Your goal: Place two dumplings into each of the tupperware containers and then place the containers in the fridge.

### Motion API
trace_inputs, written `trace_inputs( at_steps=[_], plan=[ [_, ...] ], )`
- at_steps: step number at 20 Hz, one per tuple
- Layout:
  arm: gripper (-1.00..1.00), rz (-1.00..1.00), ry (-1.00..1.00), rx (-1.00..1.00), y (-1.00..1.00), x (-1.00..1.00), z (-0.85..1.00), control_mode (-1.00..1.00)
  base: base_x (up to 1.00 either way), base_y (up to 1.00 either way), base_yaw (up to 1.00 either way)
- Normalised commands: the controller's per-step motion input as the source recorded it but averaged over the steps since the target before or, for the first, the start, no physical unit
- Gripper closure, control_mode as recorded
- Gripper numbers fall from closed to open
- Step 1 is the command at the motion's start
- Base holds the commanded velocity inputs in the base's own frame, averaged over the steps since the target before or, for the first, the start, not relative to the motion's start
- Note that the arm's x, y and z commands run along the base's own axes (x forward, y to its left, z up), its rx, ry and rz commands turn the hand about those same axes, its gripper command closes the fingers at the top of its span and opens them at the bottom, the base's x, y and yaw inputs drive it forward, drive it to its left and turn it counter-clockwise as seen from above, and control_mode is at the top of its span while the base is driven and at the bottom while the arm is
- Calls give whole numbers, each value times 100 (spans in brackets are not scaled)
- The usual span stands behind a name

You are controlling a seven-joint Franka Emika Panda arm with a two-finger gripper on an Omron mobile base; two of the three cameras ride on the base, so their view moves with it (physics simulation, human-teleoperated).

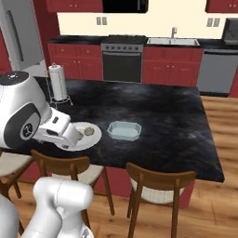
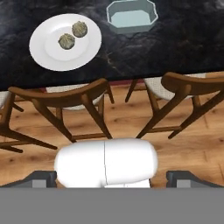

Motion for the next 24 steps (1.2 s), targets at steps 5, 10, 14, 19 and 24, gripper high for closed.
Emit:
trace_inputs(
  at_steps=[5, 10, 14, 19, 24],
  plan=[
    [-100, 0, 0, 0, 0, 0, 0, 100, 42, -14, 14],
    [-100, 0, 0, 0, 0, 0, 0, 100, 16, -6, 5],
    [-100, 0, 0, -1, 5, 0, -16, -100, 0, 0, 0],
    [-100, 0, -1, -4, 41, 37, -33, -100, 0, 0, 0],
    [-100, 2, 0, 0, 15, 64, -32, -100, 0, 0, 0]
  ],
)
